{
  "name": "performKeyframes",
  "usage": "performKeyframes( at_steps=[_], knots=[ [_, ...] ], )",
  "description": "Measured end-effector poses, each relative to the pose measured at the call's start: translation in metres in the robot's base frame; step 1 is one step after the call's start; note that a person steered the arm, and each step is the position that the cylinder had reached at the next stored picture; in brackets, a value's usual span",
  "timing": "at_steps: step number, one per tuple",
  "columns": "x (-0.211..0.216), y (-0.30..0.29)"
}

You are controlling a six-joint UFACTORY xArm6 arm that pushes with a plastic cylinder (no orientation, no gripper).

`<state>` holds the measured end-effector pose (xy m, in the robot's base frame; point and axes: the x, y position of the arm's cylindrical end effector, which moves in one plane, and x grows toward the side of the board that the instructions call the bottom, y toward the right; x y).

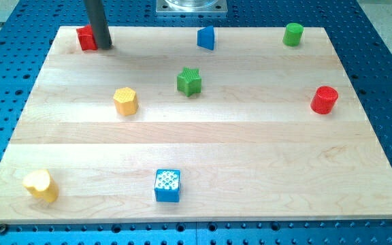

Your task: Move green circle towards green star

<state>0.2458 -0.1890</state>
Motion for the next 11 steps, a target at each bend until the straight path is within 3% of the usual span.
performKeyframes(
  at_steps=[2,4,5,6,7,8,11],
  knots=[
    [0.025,0.018],
    [0.065,0.182],
    [0.078,0.222],
    [0.089,0.323],
    [0.064,0.449],
    [-0.005,0.521],
    [-0.054,0.450]
  ],
)
